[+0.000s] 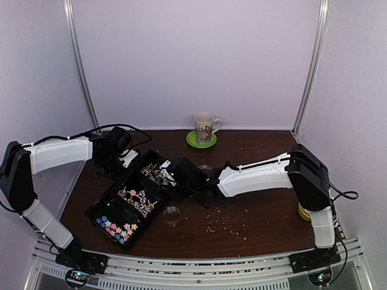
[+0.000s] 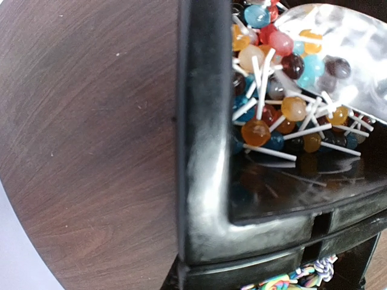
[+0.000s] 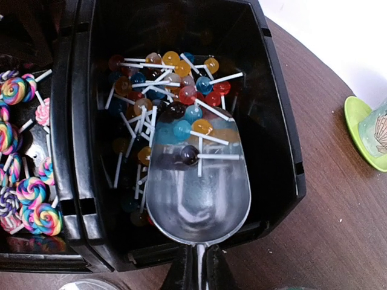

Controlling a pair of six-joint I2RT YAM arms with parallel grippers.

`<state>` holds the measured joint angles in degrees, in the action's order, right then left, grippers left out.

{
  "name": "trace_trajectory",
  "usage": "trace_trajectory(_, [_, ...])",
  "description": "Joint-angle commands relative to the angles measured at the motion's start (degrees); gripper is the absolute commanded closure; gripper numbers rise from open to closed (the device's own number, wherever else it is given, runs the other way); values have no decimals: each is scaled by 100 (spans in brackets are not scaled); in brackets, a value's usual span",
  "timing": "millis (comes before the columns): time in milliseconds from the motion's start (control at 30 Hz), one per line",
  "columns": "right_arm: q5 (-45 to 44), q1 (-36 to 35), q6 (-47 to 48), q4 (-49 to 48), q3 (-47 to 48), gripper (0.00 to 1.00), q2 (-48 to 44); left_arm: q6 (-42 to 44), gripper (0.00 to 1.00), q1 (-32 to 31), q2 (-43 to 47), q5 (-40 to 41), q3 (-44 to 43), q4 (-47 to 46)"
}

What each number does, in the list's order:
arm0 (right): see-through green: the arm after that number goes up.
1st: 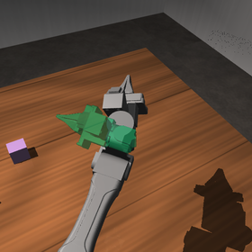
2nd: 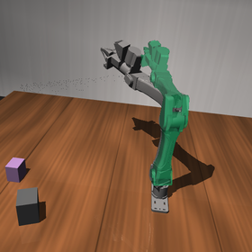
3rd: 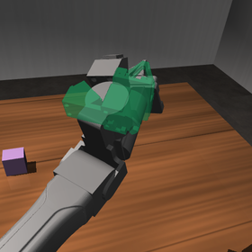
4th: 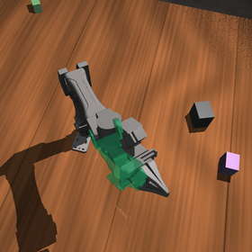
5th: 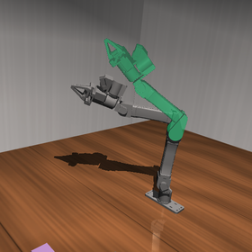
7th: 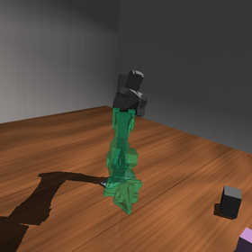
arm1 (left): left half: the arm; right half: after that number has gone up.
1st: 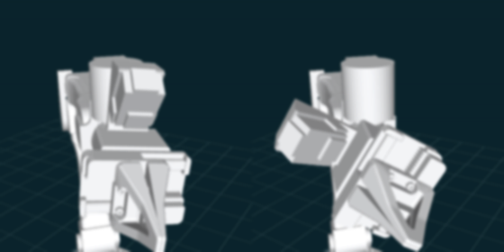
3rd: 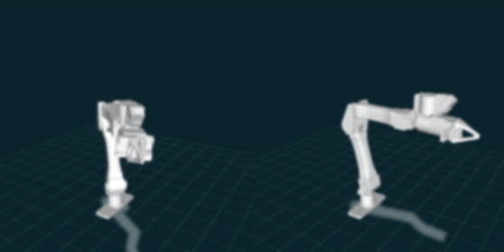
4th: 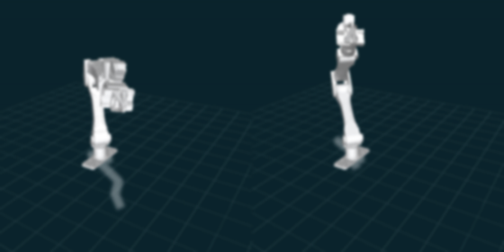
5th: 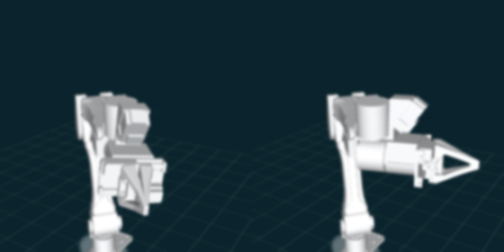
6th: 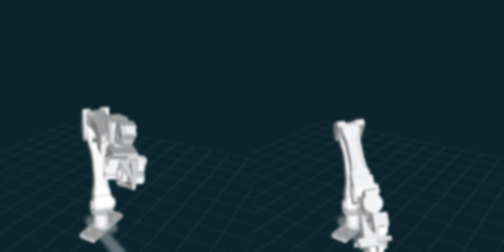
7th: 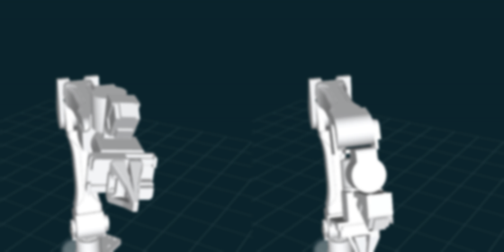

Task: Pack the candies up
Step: Scoop the fake candies from the storage box.

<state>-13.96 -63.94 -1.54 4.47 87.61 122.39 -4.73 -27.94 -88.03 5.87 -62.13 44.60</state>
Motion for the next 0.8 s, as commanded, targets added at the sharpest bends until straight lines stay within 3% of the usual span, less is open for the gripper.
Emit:
trace_trajectory(0, [280, -12, 78, -858, -510, 100, -340, -107, 100, 67, 243, -543, -195, -719])
trace_trajectory(467, [117, 28, 130, -1620, -571, 100, -208, -89, 100, 66, 305, -728, -167, -788])
trace_trajectory(767, [-93, 72, 213, -2236, -1279, 100, -895, -227, 100, 231, 182, -595, -205, -683])
